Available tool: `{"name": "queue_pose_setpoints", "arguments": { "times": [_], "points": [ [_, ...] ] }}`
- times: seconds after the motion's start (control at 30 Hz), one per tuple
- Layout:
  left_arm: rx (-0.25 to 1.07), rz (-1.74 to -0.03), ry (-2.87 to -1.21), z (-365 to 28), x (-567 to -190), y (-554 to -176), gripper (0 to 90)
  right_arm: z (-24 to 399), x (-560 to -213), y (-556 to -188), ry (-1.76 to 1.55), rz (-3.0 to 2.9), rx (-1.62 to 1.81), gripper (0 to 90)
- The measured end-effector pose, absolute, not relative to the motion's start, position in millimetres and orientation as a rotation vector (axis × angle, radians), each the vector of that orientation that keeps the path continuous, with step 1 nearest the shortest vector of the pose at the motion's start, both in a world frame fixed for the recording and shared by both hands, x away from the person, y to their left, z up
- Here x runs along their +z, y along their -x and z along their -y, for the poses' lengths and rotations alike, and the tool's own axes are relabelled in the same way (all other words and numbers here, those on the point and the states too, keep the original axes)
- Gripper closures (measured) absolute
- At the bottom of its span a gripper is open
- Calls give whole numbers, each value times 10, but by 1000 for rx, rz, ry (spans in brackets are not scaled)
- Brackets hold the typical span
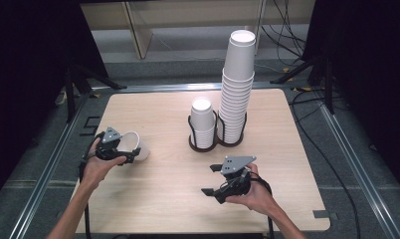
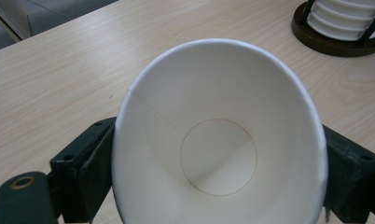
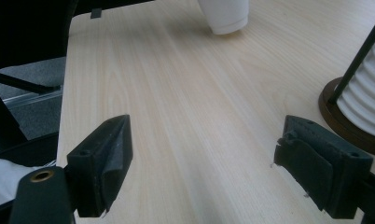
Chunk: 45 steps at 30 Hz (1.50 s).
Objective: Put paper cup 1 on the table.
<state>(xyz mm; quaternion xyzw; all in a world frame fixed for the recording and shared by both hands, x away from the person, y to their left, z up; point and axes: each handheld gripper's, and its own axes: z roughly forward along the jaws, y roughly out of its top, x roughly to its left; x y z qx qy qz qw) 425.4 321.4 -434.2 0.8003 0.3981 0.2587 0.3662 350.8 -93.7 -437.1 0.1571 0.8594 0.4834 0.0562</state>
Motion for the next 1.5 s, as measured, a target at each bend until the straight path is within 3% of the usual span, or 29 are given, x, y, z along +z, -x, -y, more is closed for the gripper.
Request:
{"name": "queue_pose_setpoints", "arguments": {
  "times": [0.57,1.0,1.37,1.5],
  "points": [
    [659,-1012,-2119,-3120,-4330,-4448,86,967,-4386,-3493,-485,-2615,1469,189],
    [671,-1041,-1793,-3190,-4600,-4412,68,961,-4376,-3490,-464,-2608,1474,192],
    [689,-1021,-1804,-3117,-4695,-4416,67,964,-4359,-3489,-470,-2610,1489,196],
    [687,-992,-1816,-3090,-4773,-4448,130,968,-4349,-3484,-462,-2604,1491,197]
  ]
}}
